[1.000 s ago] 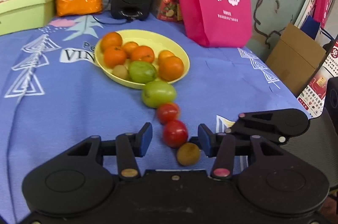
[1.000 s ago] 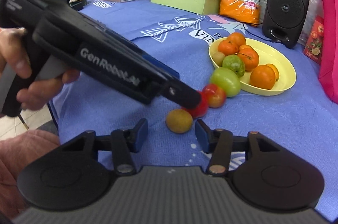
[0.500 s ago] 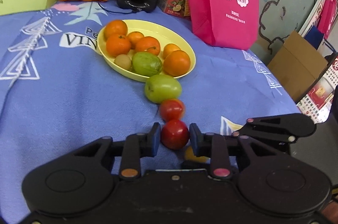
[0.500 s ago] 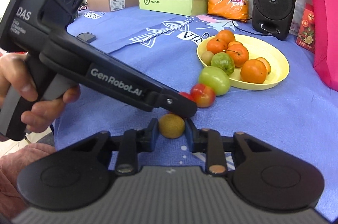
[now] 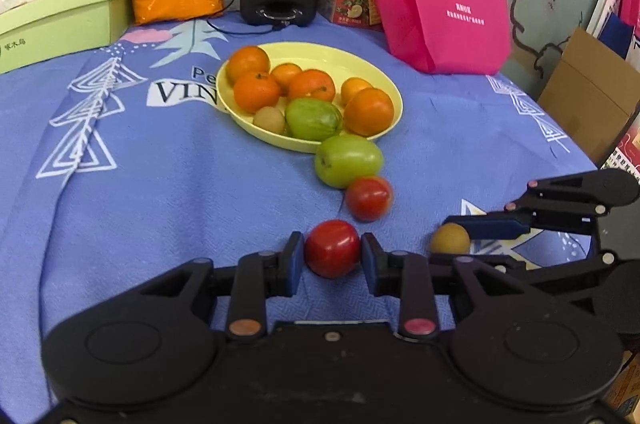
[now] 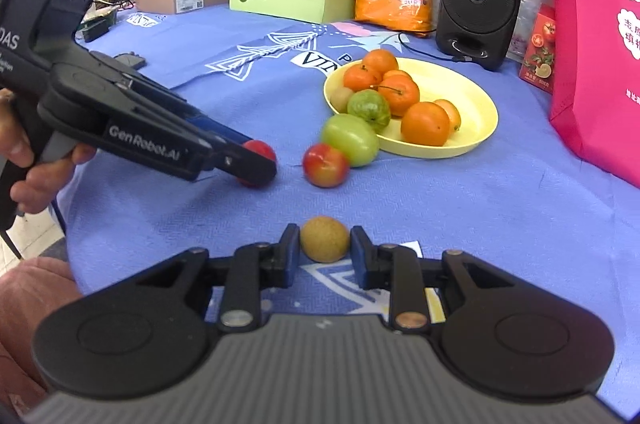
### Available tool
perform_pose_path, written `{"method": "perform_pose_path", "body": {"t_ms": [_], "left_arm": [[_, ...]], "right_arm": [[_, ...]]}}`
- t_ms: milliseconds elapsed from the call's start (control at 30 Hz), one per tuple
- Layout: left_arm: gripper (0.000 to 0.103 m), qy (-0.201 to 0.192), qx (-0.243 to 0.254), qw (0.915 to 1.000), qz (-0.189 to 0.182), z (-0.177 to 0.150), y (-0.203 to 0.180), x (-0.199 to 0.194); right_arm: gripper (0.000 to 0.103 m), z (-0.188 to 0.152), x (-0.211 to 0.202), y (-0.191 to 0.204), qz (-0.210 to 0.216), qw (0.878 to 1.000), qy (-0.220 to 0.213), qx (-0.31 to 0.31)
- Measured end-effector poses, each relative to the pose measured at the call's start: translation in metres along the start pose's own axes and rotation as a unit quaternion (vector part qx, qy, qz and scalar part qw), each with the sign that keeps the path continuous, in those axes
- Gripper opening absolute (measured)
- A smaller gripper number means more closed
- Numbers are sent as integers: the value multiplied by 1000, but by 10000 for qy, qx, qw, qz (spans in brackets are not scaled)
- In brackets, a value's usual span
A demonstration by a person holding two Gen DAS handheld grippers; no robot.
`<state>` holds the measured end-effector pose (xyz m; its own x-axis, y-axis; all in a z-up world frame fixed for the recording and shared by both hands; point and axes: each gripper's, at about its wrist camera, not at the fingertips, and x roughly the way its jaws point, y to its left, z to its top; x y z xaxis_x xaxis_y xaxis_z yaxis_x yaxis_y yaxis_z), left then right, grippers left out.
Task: Organize fruits
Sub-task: 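Grasp a red tomato with the left tool while the right tool grasps the small yellow fruit, then carry both fruits onto the yellow plate and open both tools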
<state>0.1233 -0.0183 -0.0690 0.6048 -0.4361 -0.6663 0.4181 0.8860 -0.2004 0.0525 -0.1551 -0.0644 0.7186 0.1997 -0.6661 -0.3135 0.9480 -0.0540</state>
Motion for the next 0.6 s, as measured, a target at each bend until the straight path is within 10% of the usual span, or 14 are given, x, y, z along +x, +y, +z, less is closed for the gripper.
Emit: {"method": "perform_pose_path", "body": {"t_ms": [600], "left_arm": [[30,-239,51,9997,-51,4,-1,-20]], "right_arm": [[27,3,-2,-2,-8,10000,-59,65]]}}
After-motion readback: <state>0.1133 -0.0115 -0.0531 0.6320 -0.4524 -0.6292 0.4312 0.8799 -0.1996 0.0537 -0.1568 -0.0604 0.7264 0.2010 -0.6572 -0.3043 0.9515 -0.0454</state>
